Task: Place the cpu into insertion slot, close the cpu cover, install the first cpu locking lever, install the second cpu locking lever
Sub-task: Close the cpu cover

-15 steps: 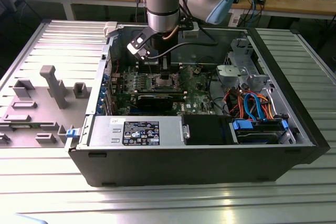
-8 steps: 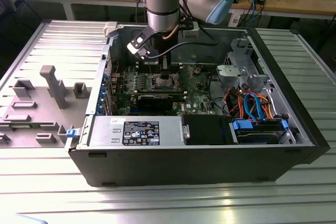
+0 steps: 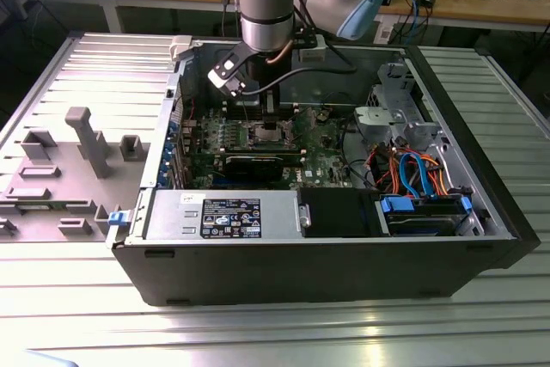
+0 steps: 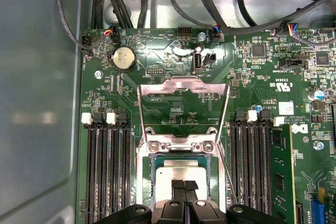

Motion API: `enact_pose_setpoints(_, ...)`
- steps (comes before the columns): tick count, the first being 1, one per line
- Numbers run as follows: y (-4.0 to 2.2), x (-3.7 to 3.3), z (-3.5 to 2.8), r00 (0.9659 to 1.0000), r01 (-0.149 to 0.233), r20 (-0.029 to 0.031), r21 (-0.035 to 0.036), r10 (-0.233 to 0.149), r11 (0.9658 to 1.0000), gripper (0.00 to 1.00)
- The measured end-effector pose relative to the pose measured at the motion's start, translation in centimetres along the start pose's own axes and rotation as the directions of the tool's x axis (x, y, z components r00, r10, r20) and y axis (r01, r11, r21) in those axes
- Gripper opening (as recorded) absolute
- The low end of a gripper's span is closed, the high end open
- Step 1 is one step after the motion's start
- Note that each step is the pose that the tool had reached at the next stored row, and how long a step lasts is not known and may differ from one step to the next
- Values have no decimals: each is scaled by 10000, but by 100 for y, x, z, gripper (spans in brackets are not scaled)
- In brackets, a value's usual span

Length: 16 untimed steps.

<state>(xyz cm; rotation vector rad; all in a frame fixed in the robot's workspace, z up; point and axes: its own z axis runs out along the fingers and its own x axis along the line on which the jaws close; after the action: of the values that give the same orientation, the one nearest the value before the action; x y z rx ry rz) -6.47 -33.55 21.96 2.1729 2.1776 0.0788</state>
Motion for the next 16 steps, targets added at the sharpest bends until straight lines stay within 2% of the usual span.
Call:
enact_pose_setpoints(4,1,0,-11,10000,1,7,0,-1,10000,11)
enact_pose_setpoints(13,7,-1,-88,10000,1,10,0,-1,10000,11)
enact_pose_setpoints(16,8,-1,-89,10000,0,9,-1,0,10000,11)
